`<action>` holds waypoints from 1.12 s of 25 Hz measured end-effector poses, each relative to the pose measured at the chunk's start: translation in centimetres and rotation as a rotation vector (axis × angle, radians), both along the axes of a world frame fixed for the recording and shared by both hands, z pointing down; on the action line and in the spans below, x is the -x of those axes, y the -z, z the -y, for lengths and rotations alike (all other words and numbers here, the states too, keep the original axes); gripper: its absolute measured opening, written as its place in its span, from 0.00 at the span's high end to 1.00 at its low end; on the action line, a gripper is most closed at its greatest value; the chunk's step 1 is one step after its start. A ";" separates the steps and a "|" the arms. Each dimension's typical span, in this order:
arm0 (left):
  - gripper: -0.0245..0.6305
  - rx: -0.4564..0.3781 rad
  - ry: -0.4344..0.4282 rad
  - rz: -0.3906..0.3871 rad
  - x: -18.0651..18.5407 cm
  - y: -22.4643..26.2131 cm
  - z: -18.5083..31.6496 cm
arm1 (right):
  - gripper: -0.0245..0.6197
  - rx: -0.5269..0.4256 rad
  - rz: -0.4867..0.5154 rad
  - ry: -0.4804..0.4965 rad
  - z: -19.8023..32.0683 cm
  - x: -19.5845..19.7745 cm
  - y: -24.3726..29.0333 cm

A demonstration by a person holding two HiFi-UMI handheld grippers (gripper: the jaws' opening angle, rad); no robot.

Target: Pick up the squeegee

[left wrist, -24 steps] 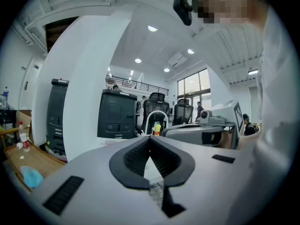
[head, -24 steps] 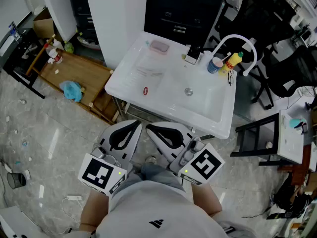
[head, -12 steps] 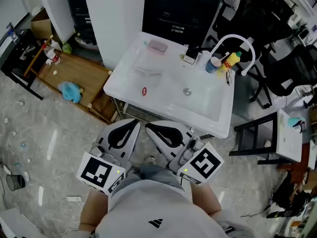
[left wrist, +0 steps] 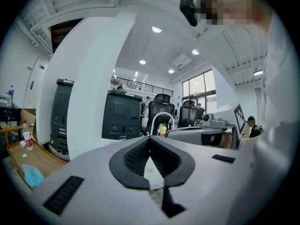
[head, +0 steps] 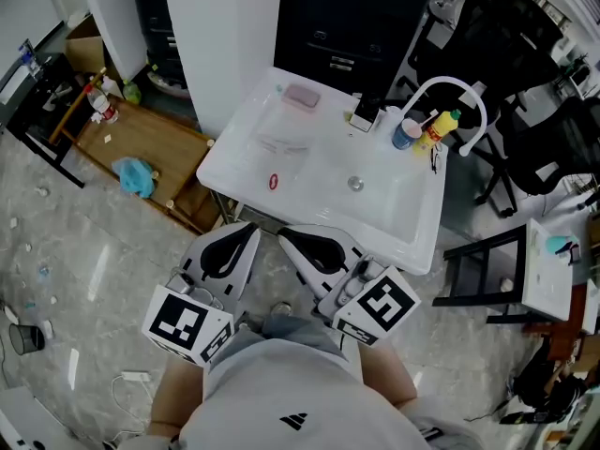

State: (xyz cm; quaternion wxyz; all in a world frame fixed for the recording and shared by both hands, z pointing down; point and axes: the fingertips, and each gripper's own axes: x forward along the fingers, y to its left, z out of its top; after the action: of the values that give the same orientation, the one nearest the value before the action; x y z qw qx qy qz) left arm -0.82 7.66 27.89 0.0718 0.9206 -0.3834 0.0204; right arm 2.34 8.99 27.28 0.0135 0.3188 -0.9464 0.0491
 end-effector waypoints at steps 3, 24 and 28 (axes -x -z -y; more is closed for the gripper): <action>0.95 -0.008 0.023 -0.002 -0.5 0.2 0.6 | 0.95 0.008 -0.008 -0.008 0.9 -0.9 -0.2; 0.95 0.001 0.092 0.005 -1.5 0.1 3.8 | 0.95 0.037 0.000 0.007 4.2 -2.7 -1.2; 0.95 0.001 0.074 0.011 -1.3 0.1 5.0 | 0.95 0.043 0.003 -0.013 5.4 -2.4 -1.2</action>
State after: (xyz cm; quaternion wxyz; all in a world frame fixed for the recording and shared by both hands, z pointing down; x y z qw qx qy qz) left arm 0.50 2.65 27.77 0.0709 0.9057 -0.4174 0.0231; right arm 4.76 3.55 28.51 0.0188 0.3244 -0.9431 0.0699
